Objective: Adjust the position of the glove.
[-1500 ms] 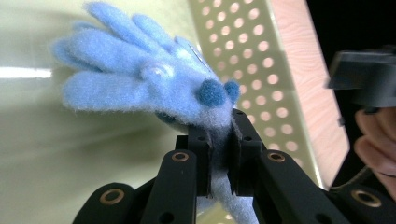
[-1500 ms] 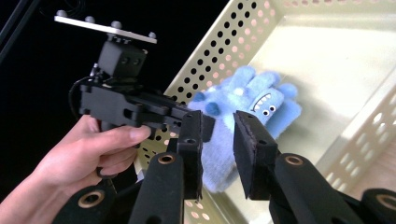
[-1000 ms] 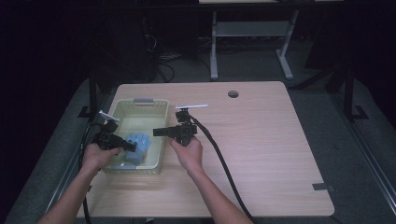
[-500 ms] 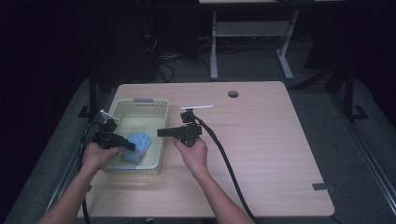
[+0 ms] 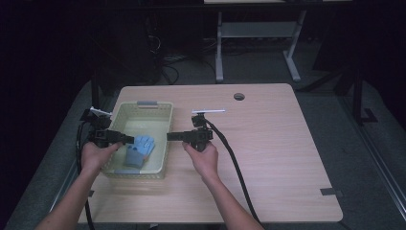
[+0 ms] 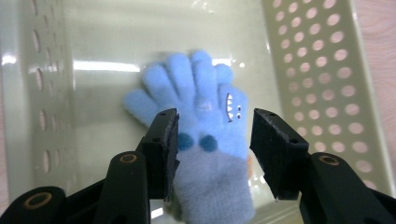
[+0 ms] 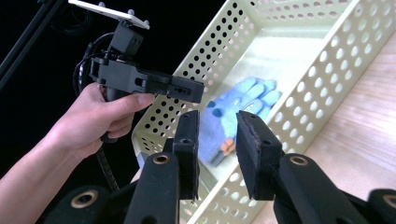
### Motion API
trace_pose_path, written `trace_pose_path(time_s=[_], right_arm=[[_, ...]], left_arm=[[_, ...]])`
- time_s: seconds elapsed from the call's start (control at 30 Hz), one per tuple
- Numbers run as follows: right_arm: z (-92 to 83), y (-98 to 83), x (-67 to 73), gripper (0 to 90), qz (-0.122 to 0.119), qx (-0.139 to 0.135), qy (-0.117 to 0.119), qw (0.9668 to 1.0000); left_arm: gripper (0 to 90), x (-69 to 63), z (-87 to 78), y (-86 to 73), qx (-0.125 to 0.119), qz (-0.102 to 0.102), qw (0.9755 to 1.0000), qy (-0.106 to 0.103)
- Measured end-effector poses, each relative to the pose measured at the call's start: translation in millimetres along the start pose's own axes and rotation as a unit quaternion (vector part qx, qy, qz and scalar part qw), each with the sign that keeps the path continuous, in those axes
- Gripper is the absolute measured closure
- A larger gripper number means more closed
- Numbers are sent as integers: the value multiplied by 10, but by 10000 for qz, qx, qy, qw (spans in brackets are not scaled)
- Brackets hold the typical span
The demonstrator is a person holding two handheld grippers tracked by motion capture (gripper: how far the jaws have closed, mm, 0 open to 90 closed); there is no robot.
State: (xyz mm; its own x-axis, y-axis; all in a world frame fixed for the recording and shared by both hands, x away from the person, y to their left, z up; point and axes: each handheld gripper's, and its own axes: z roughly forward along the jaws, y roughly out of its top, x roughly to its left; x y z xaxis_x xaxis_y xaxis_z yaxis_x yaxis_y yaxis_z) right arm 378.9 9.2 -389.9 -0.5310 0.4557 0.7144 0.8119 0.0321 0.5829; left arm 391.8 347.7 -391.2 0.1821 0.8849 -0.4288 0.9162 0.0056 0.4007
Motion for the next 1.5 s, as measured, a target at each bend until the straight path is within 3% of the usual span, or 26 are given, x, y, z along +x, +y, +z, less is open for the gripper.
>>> trace_pose_path(time_s=[0.23,0.4,0.6,0.73,1.33,1.5], right_arm=[[-108,-28,-71,670,83,-71,-36,9999],[-193,-45,-119,656,117,-100,-77,9999],[-298,-45,-167,638,145,-151,-108,9997],[-365,-59,-214,628,180,-200,-163,9995],[-704,-100,-357,536,278,-464,-308,9981],[-791,-119,-399,487,320,-536,-316,9975]], left_arm=[[503,-70,-16,-2,-139,143,9997,-135],[487,-134,-81,11,-356,135,9988,-303],[456,-215,-86,16,-423,255,9978,-444],[435,-296,-101,20,-540,356,9957,-660],[393,-641,-53,42,-633,691,9903,-1026],[382,-682,-29,44,-630,735,9892,-1100]])
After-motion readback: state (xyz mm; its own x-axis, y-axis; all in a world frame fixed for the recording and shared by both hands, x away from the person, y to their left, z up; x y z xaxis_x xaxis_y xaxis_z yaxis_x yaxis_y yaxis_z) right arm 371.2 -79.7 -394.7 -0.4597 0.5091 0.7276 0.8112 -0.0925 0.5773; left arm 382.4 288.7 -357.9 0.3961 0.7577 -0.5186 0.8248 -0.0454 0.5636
